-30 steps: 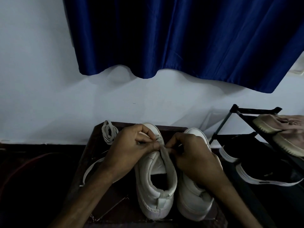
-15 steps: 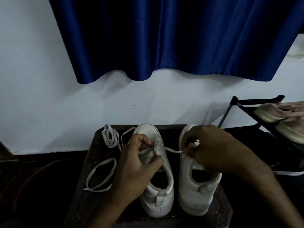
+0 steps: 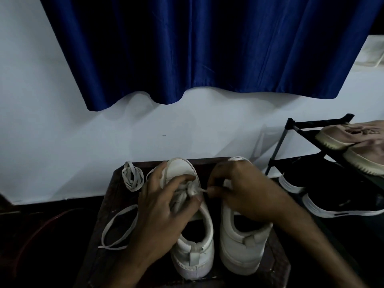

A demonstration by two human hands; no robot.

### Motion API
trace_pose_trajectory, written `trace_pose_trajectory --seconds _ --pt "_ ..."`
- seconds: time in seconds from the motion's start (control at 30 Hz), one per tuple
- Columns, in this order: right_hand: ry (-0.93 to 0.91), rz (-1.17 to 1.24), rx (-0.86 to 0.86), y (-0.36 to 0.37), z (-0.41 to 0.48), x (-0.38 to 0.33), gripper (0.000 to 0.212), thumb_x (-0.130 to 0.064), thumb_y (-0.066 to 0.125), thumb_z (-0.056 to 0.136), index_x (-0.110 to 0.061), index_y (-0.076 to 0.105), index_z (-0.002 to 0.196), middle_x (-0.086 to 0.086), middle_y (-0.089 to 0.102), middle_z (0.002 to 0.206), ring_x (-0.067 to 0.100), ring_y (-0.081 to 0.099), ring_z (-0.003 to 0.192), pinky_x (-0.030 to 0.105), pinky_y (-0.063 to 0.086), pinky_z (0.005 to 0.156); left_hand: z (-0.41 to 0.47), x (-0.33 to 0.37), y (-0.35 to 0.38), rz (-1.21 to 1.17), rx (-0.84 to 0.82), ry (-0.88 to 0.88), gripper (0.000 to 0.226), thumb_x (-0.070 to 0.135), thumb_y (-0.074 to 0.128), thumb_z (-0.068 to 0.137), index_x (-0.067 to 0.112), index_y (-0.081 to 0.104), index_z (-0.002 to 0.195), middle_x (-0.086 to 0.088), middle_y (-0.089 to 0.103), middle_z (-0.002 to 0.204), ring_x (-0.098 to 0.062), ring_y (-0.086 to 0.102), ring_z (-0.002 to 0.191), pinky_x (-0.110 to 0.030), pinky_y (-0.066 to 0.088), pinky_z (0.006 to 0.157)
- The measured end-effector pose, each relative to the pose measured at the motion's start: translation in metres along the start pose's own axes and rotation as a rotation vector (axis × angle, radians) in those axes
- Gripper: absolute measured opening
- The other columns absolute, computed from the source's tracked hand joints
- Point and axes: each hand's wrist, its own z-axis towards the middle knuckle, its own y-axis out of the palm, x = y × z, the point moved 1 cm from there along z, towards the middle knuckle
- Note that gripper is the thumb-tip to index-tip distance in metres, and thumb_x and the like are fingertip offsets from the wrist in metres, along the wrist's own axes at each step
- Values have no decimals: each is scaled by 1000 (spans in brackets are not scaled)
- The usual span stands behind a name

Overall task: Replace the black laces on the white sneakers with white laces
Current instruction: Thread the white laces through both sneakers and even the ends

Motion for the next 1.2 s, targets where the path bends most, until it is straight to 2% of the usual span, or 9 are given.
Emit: trace_pose_trajectory --seconds 0.13,0.27,0.5,0.57,0.7,0.9,1.0,1.1,1.2 --pt "51 21 -151 -51 -16 11 9 -32 75 83 -34 72 75 -21 64 92 -2 60 93 28 48 84 -5 0 1 -26 -7 -52 43 67 54 67 62 58 110 26 23 146 1 18 142 -43 27 117" --pt "99 -117 -83 -35 0 -2 12 -48 65 87 -39 71 93 -19 64 106 5 56 106 43 43 100 -4 -1 2 -51 20 -54 42 67 55 65 57 62 106 28 25 143 9 17 139 -39 25 118" --pt "53 -92 -27 5 16 -12 6 -43 71 82 -37 71 86 -13 71 95 9 64 93 31 48 86 -3 -2 2 -71 -12 -77 45 70 54 66 58 58 109 28 23 148 4 19 141 -41 26 118" --pt "39 -88 -92 -13 6 -5 7 -41 73 78 -37 67 77 -14 70 93 5 64 89 34 51 85 -3 -1 2 -73 -23 -82 45 70 54 66 57 58 109 28 22 148 5 17 142 -41 24 118" --pt "119 -4 -297 -55 -21 8 7 -44 76 76 -41 73 82 -29 67 98 -8 62 96 24 51 89 -6 1 1 -95 -26 -92 45 69 53 65 60 57 109 25 20 150 11 11 141 -41 20 120" --pt "48 -24 -5 -12 8 -17 18 -51 63 86 -36 72 92 -16 67 102 6 62 96 38 51 87 -5 3 1 -84 -32 -63 39 71 51 66 65 56 104 30 19 148 27 7 130 -21 17 113" --pt "78 -95 66 13 17 -19 14 -44 66 85 -33 73 90 -12 71 95 10 64 91 31 50 81 -4 2 0 -63 -47 -62 37 73 49 65 75 48 101 31 17 146 29 4 128 -16 14 109" --pt "103 -94 14 12 17 -10 17 -32 69 83 -33 60 68 -14 65 92 13 61 95 34 49 83 -5 3 -1 -69 -57 -82 38 73 49 64 73 49 103 29 15 151 29 2 129 -20 14 111" --pt "113 -130 -80 -13 6 -6 26 -27 65 88 -35 55 66 -18 53 99 9 49 105 40 44 93 -6 3 -2 -73 -49 -90 44 72 50 65 65 53 108 29 14 152 24 3 133 -28 16 116"
